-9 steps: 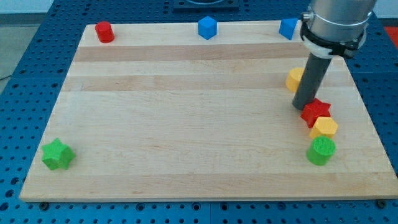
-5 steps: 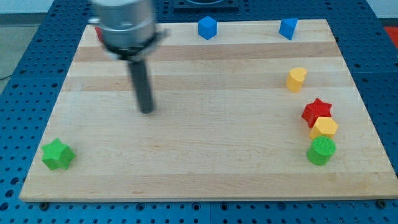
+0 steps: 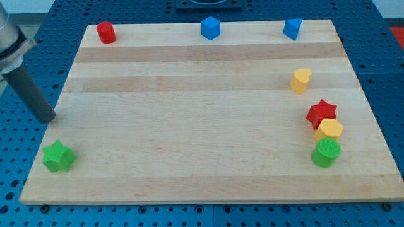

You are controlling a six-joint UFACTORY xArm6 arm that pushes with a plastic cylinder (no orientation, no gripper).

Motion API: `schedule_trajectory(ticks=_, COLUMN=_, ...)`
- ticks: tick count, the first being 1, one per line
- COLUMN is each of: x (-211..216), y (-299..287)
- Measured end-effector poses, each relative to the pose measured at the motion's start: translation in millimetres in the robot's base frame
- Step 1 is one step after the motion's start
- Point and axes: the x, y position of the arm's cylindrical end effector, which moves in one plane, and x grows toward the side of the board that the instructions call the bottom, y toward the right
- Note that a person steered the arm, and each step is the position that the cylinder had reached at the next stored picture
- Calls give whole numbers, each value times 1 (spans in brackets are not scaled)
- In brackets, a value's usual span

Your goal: Push the green star towards center

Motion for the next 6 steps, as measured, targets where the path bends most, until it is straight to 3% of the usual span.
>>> schedule_trajectory(ticks=2, x=86, y=0)
schedule_trajectory(ticks=3, x=78, y=27)
schedule_trajectory(ticks=5, x=-20, y=143)
schedule_trajectory(ticks=6, x=-24, y=139)
